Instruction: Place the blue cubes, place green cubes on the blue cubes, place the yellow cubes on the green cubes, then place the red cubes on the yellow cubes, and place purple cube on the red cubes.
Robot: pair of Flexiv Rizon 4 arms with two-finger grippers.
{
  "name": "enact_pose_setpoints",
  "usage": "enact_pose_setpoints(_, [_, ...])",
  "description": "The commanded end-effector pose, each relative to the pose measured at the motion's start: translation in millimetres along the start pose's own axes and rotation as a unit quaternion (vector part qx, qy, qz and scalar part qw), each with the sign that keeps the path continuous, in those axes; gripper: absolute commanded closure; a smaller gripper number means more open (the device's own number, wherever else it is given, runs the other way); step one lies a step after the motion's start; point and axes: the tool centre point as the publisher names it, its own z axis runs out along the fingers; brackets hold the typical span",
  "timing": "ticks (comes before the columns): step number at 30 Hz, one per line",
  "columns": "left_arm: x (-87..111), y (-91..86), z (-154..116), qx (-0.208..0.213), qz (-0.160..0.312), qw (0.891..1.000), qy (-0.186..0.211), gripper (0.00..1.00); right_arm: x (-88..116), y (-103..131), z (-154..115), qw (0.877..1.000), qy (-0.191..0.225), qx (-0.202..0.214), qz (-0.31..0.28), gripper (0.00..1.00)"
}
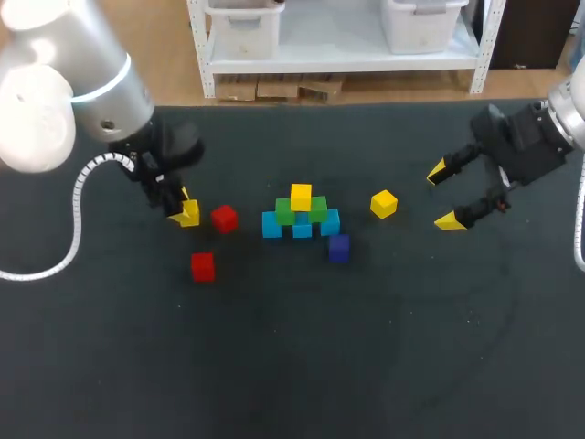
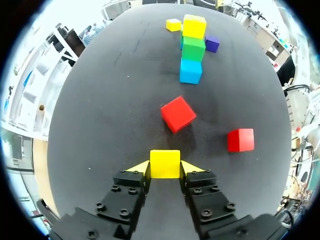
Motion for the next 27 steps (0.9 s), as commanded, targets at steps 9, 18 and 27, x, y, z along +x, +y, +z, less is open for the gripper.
enact_pose_setpoints(9, [-36.2,-22.9,-58,-0.024,0.035,0.999,0.002,1.00,1,-1,1,1.000,-0.002,-0.001,-0.001,0.00])
enact_pose_setpoints(18, [-82.7,-33.2,-68,-0.022,0.073,0.997,-0.005,1.00,1,-1,1,1.000,-0.002,-0.001,-0.001,0.00])
enact_pose_setpoints(27, [-107.1,-37.7,-65,-0.010,0.076,0.997,-0.027,1.00,1,-1,1,1.000,-0.002,-0.001,-0.001,0.00])
